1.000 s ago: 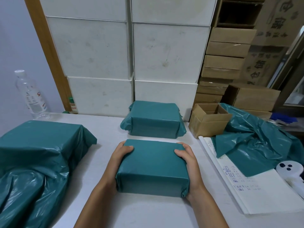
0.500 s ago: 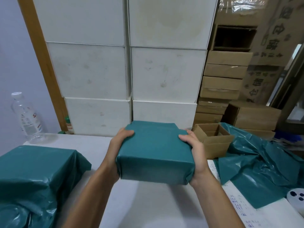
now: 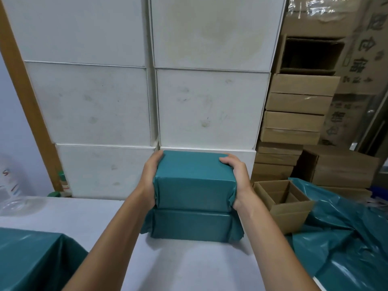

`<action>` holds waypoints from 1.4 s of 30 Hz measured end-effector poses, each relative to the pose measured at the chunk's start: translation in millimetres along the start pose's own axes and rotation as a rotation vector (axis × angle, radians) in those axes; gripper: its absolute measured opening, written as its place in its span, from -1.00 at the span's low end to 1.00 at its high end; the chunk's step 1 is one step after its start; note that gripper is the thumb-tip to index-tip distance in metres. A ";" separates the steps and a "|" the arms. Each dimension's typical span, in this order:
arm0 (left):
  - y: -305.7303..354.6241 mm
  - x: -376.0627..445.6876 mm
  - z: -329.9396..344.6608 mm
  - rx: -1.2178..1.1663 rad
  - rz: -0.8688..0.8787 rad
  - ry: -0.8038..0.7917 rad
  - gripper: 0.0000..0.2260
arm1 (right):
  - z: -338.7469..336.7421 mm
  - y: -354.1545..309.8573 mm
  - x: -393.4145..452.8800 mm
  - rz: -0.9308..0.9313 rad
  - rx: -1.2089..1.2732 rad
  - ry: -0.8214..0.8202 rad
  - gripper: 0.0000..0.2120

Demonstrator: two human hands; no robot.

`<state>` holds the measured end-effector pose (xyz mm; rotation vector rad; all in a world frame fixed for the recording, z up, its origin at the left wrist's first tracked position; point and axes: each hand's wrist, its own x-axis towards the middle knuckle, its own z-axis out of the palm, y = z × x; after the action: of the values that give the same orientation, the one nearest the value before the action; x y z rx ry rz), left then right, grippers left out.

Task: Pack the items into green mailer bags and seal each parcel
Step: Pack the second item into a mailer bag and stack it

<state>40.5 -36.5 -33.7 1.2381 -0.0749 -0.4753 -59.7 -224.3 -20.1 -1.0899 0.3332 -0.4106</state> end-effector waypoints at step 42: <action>-7.3 34.7 -4.3 0.204 0.347 0.328 -0.71 | -2.4 14.2 22.6 -0.189 -0.091 0.415 -0.86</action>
<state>70.8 -47.8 -48.8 1.4541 -0.0590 0.0407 -38.8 -231.3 -35.3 -1.1257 0.6223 -0.8003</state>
